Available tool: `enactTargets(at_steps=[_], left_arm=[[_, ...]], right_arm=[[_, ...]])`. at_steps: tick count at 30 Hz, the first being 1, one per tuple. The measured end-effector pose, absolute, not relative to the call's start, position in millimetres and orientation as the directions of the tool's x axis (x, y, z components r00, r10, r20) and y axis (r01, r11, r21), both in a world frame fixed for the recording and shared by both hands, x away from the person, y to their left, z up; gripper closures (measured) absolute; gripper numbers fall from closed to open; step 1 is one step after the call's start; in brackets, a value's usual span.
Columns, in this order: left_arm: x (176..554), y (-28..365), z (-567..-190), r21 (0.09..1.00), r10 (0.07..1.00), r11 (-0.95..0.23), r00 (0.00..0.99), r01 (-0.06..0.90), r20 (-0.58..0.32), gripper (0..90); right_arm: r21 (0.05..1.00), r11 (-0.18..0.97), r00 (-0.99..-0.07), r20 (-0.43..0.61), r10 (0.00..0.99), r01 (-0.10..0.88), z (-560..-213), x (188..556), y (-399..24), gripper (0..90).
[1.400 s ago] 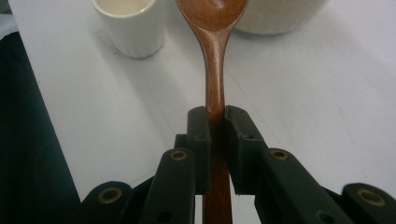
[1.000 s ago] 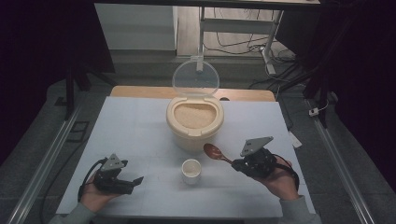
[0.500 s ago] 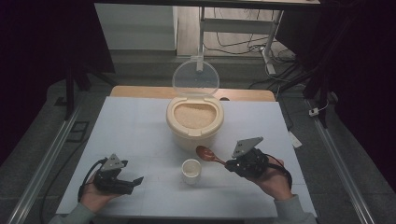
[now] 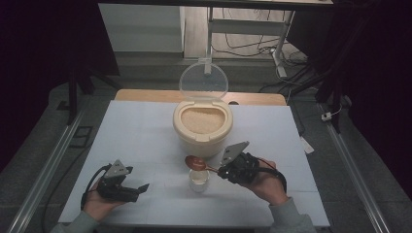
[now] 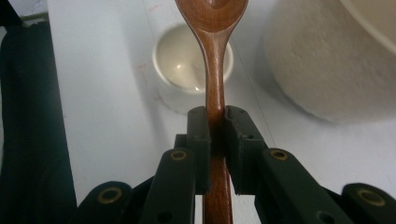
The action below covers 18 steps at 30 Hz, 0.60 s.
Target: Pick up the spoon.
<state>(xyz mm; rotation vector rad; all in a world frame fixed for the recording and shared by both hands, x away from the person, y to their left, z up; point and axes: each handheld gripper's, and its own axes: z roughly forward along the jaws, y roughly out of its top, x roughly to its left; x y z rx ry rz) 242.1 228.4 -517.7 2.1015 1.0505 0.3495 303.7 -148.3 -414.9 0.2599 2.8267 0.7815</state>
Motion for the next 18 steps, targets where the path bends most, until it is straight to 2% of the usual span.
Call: enactTargets(at_steps=[18], left_arm=[[239,224,-510,0.741,0.764,-0.393,0.641,0.545,-0.067,10.7]], right_arm=[[0.513,0.855,-0.972,-0.151,0.182,0.080,-419,302,-132,80.4]])
